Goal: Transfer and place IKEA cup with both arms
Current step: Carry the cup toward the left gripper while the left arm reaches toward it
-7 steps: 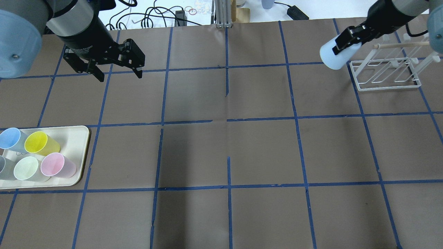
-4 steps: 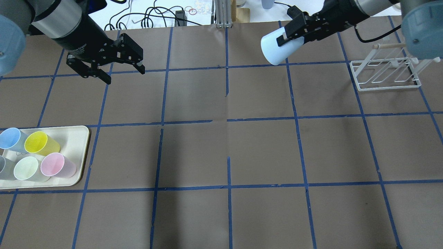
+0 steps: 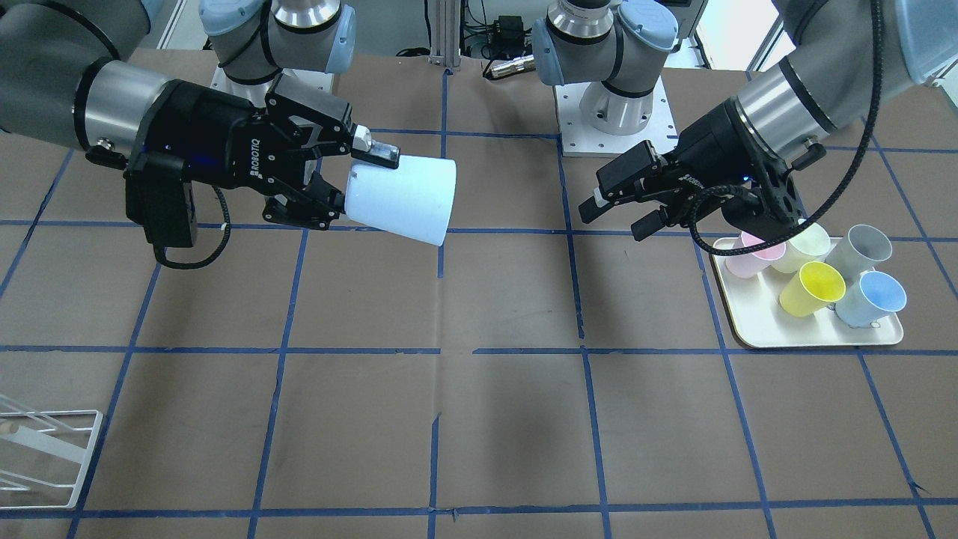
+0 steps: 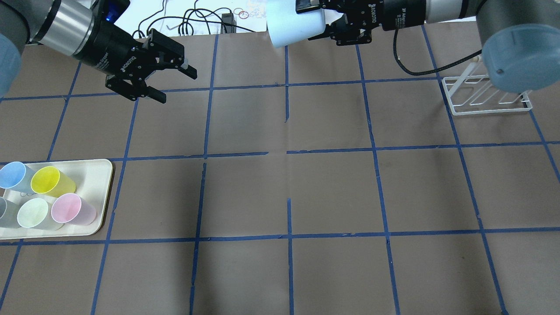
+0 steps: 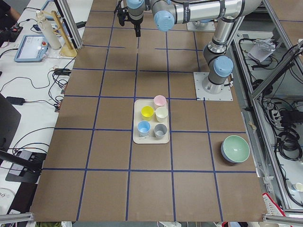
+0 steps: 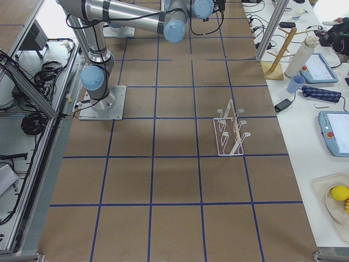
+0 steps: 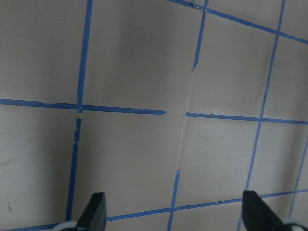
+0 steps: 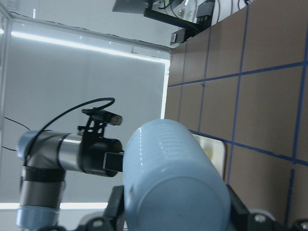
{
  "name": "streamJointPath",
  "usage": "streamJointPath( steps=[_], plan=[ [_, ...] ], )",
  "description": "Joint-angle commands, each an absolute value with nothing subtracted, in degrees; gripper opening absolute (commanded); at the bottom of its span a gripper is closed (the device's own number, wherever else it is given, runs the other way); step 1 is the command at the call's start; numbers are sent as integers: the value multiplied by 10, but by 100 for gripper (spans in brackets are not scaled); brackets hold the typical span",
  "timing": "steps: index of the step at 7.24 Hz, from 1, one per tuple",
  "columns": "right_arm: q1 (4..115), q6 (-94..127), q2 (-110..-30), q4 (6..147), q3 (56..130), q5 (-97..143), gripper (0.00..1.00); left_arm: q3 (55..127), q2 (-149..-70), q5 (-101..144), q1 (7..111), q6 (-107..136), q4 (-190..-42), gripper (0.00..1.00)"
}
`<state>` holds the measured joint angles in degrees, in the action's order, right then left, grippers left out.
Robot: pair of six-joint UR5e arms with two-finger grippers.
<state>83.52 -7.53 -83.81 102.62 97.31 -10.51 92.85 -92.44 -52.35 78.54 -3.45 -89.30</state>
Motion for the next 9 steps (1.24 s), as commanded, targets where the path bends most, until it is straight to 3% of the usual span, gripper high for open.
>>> streamJointPath(
  steps=[1,4,9],
  plan=[
    [835,-64,-836,1022,1057,23,0,942,-925,-373,770,-45,-892,100],
    [847,-63,-835,1019,1106,75,0,942,-919,-229,780,-45,-885,100],
    [870,-11,-842,1020,1099,71,0,949,-909,-179,830,-50,-881,100]
  ],
)
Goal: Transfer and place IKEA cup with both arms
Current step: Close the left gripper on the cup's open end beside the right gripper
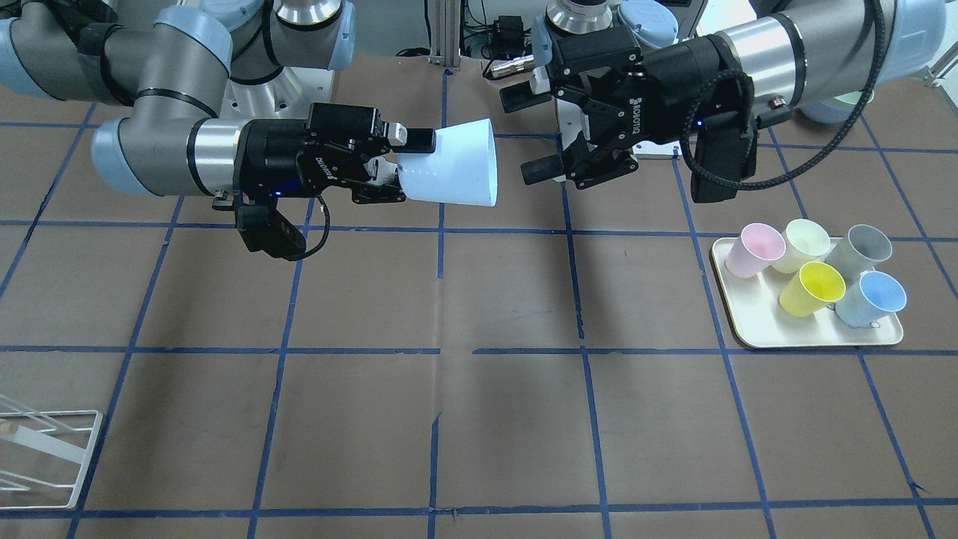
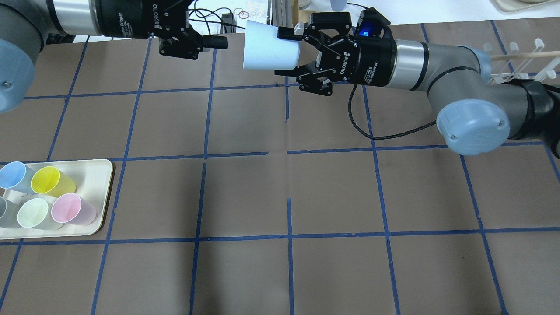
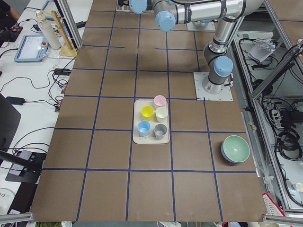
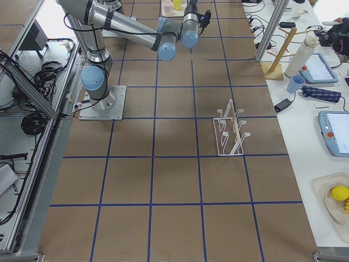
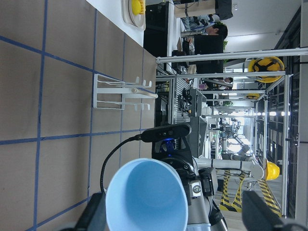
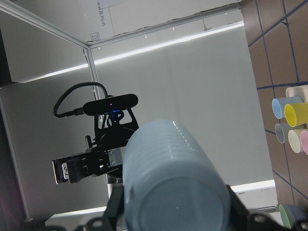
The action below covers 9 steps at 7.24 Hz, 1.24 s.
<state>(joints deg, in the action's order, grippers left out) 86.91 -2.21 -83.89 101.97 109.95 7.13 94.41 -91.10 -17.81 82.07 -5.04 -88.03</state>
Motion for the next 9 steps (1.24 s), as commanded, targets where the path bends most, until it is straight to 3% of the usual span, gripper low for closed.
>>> streamJointPath(
  steps=[1,4,5,6,9],
  plan=[
    [870,-1,-843,1021,1097,70,0,956,-909,-180,833,-50,-880,100],
    [890,1,-839,1022,1096,71,0,959,-907,-179,835,-50,-880,87],
    [890,1,-837,1023,1096,72,0,960,-906,-180,835,-50,-880,78],
    [890,2,-837,1024,1096,72,0,960,-905,-180,834,-50,-880,60],
    [890,9,-837,1028,1095,70,0,965,-897,-182,832,-50,-882,45]
  ],
)
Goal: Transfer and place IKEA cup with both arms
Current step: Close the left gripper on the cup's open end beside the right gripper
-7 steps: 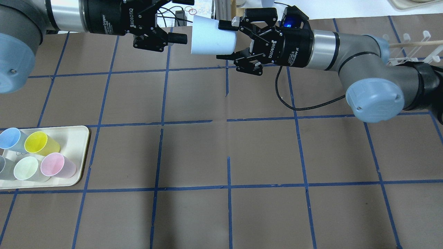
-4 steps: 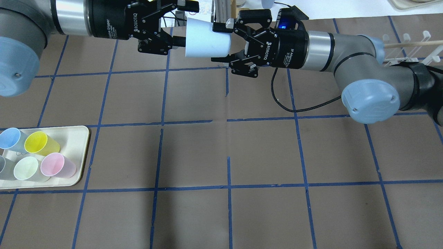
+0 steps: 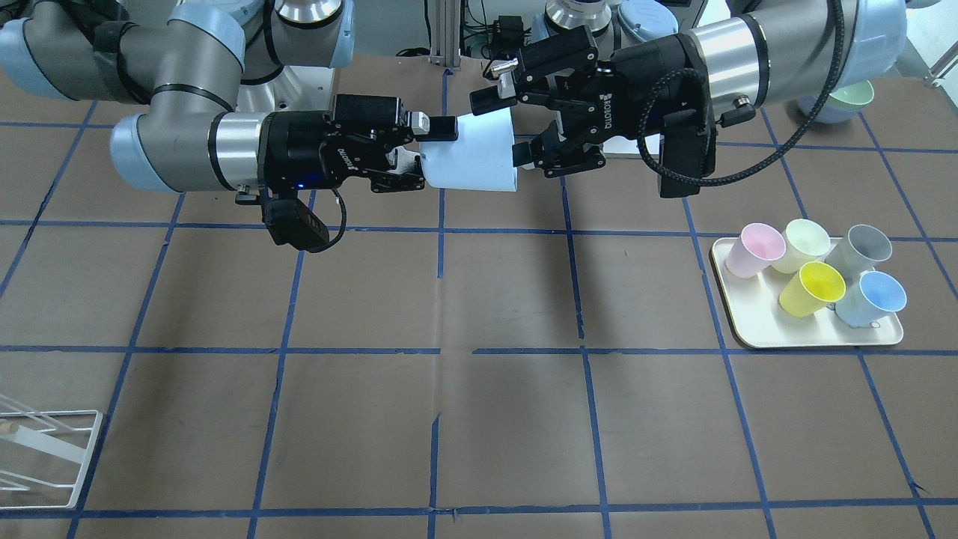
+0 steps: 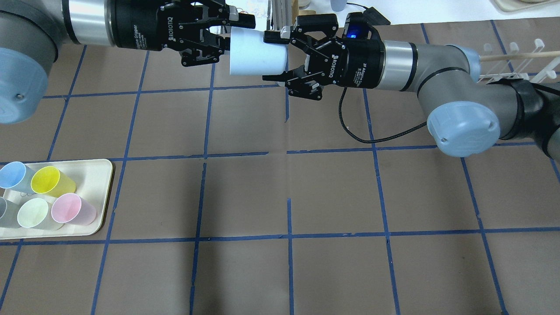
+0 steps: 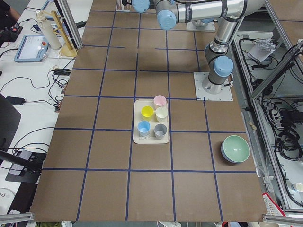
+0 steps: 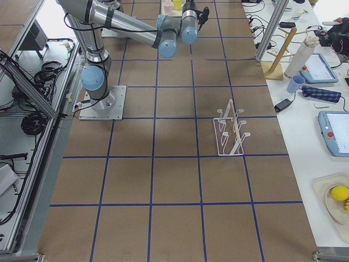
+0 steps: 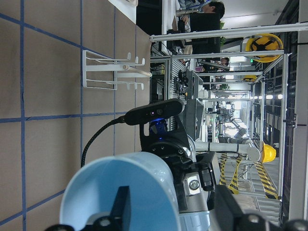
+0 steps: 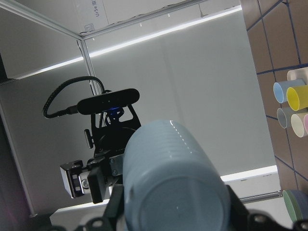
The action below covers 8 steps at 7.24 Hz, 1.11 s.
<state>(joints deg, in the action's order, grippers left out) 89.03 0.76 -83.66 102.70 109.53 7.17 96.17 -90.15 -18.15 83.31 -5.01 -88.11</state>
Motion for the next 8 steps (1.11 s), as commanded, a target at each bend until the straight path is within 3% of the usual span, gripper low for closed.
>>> streamJointPath(
  steps=[1,2,5,6,7,8],
  plan=[
    [890,9,-837,1028,1096,69,3,970,-894,-183,830,-49,-882,40],
    [890,9,-836,1028,1096,76,27,973,-890,-183,829,-49,-882,32],
    [890,8,-837,1028,1095,77,30,973,-889,-183,830,-48,-882,11],
    [890,8,-835,1028,1095,78,50,973,-889,-183,829,-47,-882,8],
    [890,8,-835,1028,1095,78,85,973,-889,-183,829,-47,-881,5],
    [890,8,-835,1027,1095,78,92,972,-889,-183,829,-47,-881,0]
  ],
)
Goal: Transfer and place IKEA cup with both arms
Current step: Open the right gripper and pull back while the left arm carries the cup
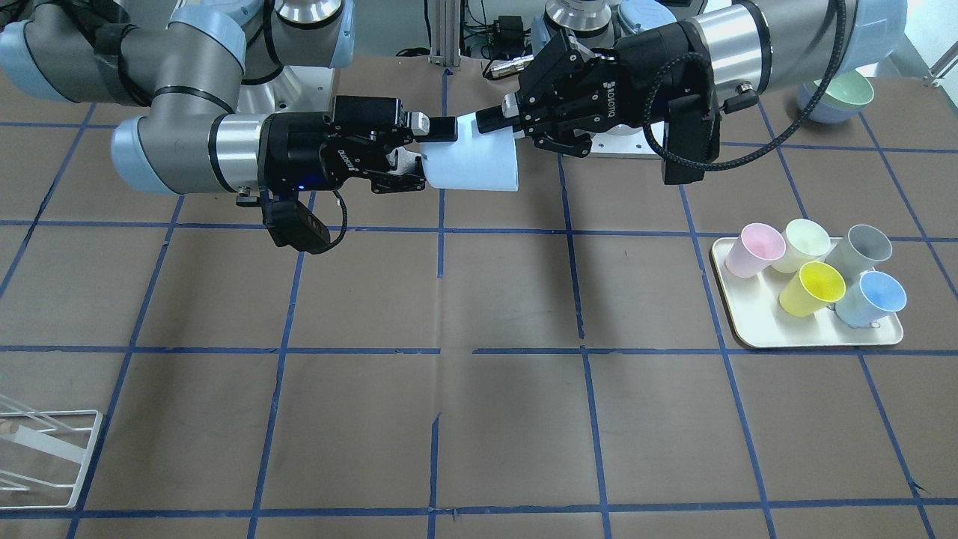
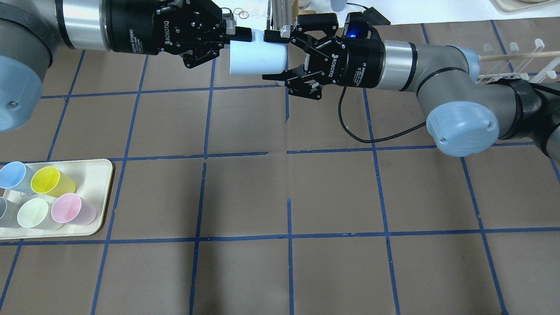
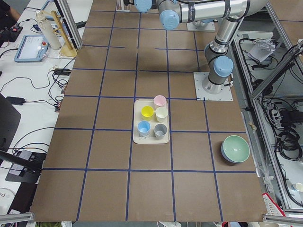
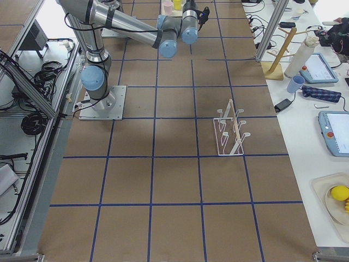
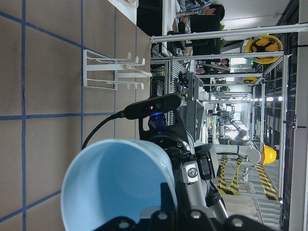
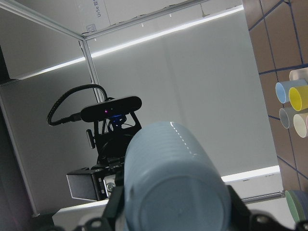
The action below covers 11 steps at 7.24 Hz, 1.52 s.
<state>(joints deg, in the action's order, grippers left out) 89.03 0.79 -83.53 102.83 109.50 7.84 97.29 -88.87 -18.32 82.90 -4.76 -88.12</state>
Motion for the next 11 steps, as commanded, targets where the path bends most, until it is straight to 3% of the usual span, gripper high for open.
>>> streamJointPath(
  steps=[1,5,11],
  plan=[
    [889,8,-834,1022,1095,79,99,973,-889,-184,829,-47,-882,0],
    [831,48,-819,1030,1050,18,100,961,-888,-331,818,-49,-866,0],
    [839,122,-831,1031,986,-512,100,977,-904,-786,712,-249,-847,0]
  ],
)
